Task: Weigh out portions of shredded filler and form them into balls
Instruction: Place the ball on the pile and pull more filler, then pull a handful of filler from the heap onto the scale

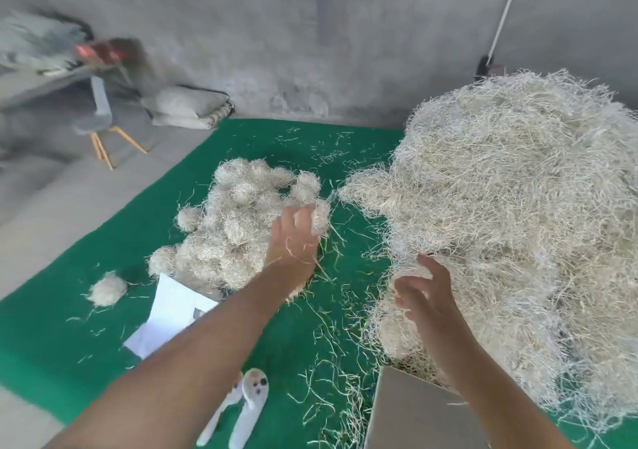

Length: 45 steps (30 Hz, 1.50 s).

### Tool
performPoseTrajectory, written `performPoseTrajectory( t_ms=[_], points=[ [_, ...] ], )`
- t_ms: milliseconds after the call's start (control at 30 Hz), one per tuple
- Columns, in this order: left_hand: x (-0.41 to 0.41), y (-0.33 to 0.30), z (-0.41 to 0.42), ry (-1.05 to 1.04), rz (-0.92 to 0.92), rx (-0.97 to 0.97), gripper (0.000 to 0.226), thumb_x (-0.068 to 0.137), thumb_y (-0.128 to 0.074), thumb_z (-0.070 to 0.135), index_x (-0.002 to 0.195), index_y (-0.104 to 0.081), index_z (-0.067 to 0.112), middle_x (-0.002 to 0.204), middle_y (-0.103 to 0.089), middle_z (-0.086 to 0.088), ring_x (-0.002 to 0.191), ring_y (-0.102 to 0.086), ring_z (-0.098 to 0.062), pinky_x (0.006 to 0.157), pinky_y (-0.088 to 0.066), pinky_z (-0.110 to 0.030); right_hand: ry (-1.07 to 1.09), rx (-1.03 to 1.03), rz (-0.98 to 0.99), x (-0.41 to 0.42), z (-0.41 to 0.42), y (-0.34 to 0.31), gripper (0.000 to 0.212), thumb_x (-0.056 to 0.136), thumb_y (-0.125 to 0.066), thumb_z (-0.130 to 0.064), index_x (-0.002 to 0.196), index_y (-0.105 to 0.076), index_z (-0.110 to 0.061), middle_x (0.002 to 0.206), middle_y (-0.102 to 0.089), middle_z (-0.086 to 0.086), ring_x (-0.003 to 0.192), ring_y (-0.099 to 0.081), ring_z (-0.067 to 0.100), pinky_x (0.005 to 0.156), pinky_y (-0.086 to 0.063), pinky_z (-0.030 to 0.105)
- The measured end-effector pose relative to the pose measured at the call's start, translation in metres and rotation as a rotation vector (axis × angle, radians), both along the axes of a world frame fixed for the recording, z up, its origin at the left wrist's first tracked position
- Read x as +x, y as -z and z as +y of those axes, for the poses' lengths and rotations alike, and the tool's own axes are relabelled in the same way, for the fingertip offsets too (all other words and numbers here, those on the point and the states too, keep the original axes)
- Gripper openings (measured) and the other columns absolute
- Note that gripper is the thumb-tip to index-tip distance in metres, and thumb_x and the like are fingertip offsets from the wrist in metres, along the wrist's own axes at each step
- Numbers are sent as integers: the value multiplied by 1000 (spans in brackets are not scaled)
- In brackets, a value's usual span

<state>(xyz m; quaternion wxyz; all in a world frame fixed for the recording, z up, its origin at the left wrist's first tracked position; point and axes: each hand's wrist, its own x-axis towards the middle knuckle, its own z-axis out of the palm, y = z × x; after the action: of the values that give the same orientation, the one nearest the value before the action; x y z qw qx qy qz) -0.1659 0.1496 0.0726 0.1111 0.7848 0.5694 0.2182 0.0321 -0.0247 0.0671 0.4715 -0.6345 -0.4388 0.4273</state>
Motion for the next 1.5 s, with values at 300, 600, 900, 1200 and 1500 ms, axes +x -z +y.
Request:
performPoseTrajectory(
  t_ms=[300, 600, 900, 1200, 1500],
  points=[
    [-53, -83, 132, -168, 584, -159, 75, 102, -55, 36, 164, -11, 40, 171, 20, -11, 155, 16, -45, 121, 7, -69, -14, -133, -156, -4, 1, 26, 45, 101, -59, -46, 141, -38, -41, 123, -60, -20, 102, -65, 1, 74, -44, 17],
    [58, 13, -18, 271, 215, -235, 51, 103, -47, 17, 152, -47, 32, 169, -24, -5, 151, -31, -35, 123, -30, -53, 16, -212, -424, 39, -30, 79, 55, 100, -62, -40, 149, -38, -32, 144, -39, -8, 104, -58, 4, 91, -51, 24],
    [137, 106, -156, 492, -148, -652, 45, 108, -42, 20, 151, -44, 35, 162, -32, 9, 134, -44, 3, 109, -26, -11, 145, -529, -927, 108, -53, 123, 126, 81, -77, -56, 160, 17, -32, 146, -48, 8, 134, -42, 38, 110, -36, 57],
    [174, 129, -136, 208, 85, -627, 129, 88, -77, 25, 155, 33, 37, 170, 23, -3, 156, -9, -44, 123, -27, -57, 86, -535, -992, 99, -46, 147, 36, 95, -55, -23, 130, -59, -33, 126, -44, 2, 113, -38, 26, 99, -37, 42],
    [177, 109, -109, 201, -74, -362, 48, 88, -69, 47, 132, -59, 34, 140, -41, 10, 133, -31, -19, 116, -26, -46, 520, -139, -737, 103, -50, 111, 69, 78, -86, -23, 138, -55, -37, 136, -36, 4, 120, -37, 31, 102, -31, 42]
  ],
)
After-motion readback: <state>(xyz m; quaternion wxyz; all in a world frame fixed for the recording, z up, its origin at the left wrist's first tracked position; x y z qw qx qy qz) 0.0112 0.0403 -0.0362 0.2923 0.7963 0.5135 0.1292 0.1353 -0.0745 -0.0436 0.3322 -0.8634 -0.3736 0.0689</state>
